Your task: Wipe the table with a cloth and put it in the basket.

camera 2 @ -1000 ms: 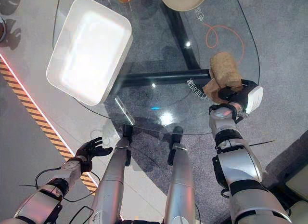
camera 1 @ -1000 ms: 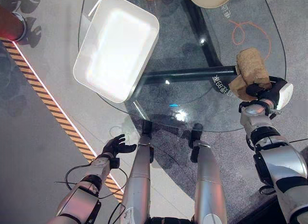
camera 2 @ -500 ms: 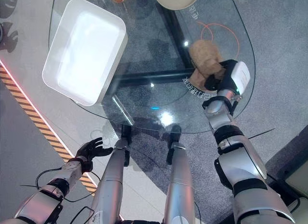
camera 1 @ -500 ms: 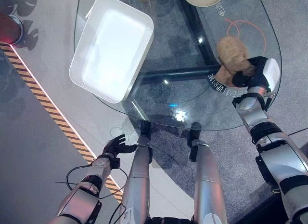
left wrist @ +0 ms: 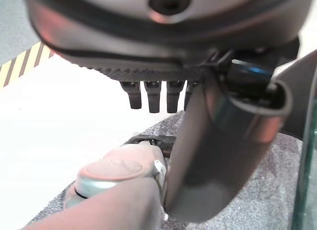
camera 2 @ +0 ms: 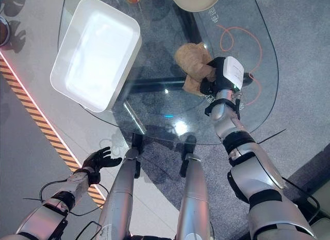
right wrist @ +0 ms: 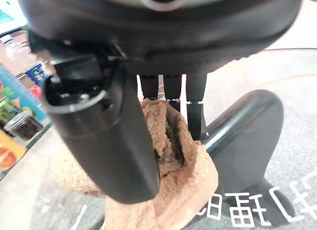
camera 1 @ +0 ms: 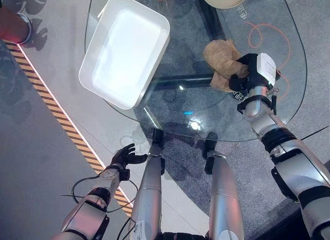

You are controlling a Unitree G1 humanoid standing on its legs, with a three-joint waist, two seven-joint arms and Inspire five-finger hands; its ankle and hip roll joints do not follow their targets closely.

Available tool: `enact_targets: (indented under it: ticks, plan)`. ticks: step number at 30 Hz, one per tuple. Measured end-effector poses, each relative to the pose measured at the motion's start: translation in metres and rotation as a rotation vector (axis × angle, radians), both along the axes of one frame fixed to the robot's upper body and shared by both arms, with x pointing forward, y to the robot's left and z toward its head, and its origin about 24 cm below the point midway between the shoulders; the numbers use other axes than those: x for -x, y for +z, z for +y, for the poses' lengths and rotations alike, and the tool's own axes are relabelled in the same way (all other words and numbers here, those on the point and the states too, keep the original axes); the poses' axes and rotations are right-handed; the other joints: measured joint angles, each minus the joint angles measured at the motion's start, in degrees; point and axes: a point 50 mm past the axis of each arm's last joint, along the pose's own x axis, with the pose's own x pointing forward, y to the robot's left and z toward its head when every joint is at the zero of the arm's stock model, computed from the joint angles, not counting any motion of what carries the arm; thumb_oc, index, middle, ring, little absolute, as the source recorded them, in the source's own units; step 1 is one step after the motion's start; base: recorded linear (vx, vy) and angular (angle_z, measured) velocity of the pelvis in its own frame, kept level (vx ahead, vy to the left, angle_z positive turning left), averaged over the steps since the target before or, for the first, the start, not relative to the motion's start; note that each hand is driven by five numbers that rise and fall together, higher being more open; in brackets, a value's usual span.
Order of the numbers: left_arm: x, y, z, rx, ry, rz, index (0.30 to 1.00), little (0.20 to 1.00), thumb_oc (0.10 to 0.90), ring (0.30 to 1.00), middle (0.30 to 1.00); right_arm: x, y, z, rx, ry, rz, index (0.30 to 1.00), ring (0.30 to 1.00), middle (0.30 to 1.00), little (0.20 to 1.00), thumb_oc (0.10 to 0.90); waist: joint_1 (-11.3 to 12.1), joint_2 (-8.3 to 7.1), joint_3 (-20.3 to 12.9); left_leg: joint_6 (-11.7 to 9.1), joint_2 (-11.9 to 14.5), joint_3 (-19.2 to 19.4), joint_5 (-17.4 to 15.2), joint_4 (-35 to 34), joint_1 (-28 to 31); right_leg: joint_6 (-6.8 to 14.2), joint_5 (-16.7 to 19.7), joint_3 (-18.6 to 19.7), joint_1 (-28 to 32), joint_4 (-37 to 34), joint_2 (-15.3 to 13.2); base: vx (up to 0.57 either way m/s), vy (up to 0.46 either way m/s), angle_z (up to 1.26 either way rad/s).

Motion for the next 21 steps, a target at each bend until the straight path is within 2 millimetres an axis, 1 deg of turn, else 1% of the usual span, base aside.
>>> enact_targets:
  ticks: [6,13,16,21]
  plan:
    - [0.000,0.000,-0.002,0.003,-0.002,-0.003,0.900,0.900,0.800,0.900,0.900,-0.001,0.000,0.019,0.113,0.114,0.048,0.300,0.300,0.300,0.200,0.100,-0.4,0.03,0.0,0.0,0.1,0.0,0.0,-0.1,0.0,-0.2,-0.1,0.0,-0.1,0.0,0.1,0.00,0.000,0.00]
    - [0.000,-0.001,-0.005,0.004,0.008,-0.001,0.900,0.900,0.800,0.900,0.900,0.003,-0.003,0.050,0.252,0.301,0.119,0.300,0.300,0.300,0.200,0.100,-0.4,0.09,-0.1,0.0,0.1,0.0,0.0,-0.4,0.0,-0.1,-0.1,0.0,-0.3,0.1,0.0,0.00,0.000,0.00]
    - [-0.001,-0.001,-0.009,0.012,0.003,-0.003,0.900,0.900,0.800,0.900,0.900,0.009,-0.013,0.073,0.331,0.430,0.173,0.300,0.300,0.300,0.200,0.100,-0.3,0.09,-0.1,-0.3,0.1,0.0,0.2,-0.7,0.0,-0.2,-0.3,-0.1,-0.5,0.2,0.0,0.00,0.000,0.00]
    - [-0.001,-0.002,-0.010,0.015,0.002,-0.002,0.900,0.900,0.800,0.900,0.900,0.021,-0.035,0.096,0.383,0.564,0.244,0.300,0.300,0.300,0.200,0.100,-0.2,0.08,-0.1,-0.5,0.1,0.0,0.3,-0.9,0.1,-0.2,-0.5,-0.1,-0.5,0.8,0.0,0.00,0.000,0.00]
